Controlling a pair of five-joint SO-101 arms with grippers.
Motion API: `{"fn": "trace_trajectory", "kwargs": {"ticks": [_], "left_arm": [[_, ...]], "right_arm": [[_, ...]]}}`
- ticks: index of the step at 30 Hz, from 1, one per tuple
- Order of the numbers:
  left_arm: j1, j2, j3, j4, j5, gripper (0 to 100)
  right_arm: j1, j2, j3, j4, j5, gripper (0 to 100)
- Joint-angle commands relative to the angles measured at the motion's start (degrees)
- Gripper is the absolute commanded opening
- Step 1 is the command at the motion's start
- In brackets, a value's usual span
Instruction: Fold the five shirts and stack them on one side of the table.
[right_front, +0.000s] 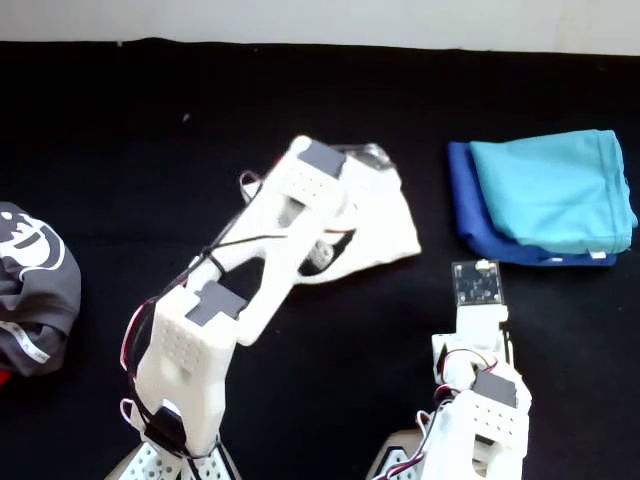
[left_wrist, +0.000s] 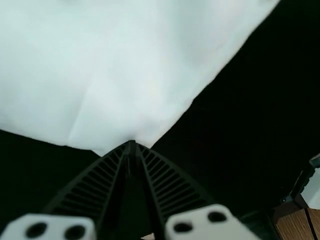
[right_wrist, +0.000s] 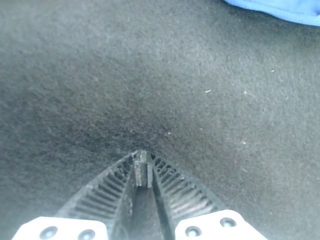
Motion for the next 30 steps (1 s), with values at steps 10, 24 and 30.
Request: {"fn": "trace_trajectory", "kwargs": {"ticks": [10,24,30], "left_arm": [[0.2,-3.4,2.9,-7.4,0.4,1],[-12.0,-12.8,-19.2,13.0,0.4,1],[-18.2,-31.4,4.6,12.0,-3.0,1]], "right_arm": [[1.2,-0.5,2.1,-1.8,-0.6,0.5],[1.2,-0.5,2.2,-1.8,-0.5,0.5],[1.2,-0.5,2.2,-1.8,-0.5,0.5]]}}
